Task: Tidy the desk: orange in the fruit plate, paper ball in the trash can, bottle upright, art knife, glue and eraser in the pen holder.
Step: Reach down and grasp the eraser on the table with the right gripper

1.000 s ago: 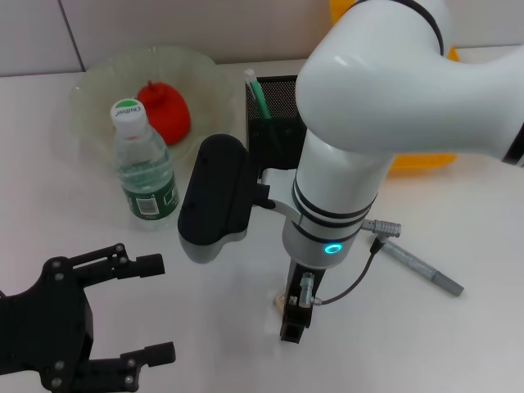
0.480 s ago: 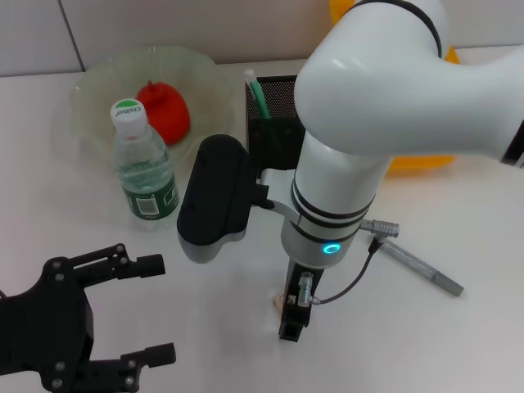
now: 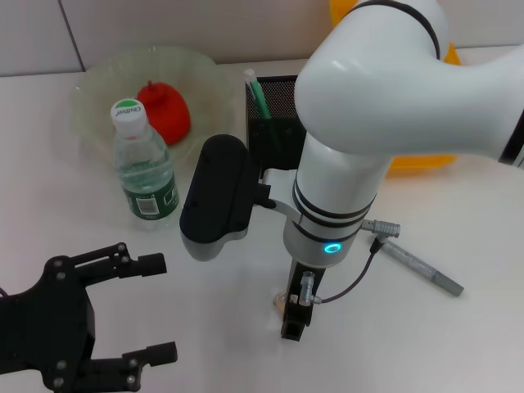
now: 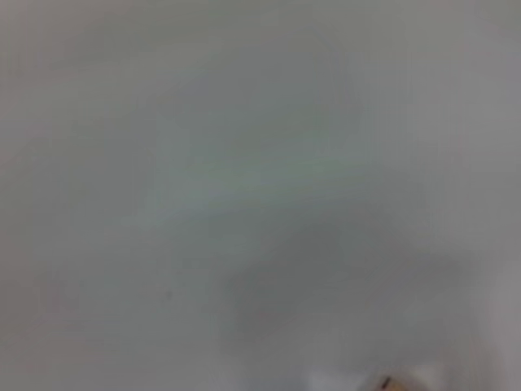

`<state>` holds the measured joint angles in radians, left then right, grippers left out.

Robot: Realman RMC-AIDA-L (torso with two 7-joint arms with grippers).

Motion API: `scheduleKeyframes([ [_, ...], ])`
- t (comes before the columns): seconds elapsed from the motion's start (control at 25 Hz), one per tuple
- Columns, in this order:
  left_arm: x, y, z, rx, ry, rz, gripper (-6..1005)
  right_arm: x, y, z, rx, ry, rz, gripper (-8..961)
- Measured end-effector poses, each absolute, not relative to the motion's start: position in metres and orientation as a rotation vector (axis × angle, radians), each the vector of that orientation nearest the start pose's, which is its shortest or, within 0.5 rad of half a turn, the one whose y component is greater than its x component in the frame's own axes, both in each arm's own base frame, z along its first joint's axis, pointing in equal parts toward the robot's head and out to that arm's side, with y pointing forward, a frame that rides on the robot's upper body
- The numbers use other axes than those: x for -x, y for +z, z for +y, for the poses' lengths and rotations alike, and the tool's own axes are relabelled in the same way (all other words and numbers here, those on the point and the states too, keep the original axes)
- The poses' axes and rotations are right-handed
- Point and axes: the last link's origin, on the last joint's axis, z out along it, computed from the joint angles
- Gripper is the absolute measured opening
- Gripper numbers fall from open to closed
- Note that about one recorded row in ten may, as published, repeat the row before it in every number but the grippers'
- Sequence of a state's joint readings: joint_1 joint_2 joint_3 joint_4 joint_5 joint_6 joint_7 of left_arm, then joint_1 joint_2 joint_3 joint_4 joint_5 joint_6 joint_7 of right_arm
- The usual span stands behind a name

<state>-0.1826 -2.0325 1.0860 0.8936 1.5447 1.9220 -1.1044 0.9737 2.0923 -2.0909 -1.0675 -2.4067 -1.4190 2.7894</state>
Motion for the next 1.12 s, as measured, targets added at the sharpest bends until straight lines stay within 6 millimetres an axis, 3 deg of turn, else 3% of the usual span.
scheduleKeyframes([
  [0.48,0.2524,0.0288,0.2263,2.849,-1.082,-0.023,801,-0.1081,-0.1265,0.3120,2.810,-1.020,0.392,629],
  [0.72,0.2526,0.0292,0.2266,2.846,-1.082,-0.024,801,-0.1070,-0.1263,0.3125,2.812,-1.010,0.396,429],
  [1.12,0.2521,0.0295,0.2269,2.846,-1.080,-0.017,801,-0.1059,-0.1235,0.3152,2.811,-0.971,0.431,382],
])
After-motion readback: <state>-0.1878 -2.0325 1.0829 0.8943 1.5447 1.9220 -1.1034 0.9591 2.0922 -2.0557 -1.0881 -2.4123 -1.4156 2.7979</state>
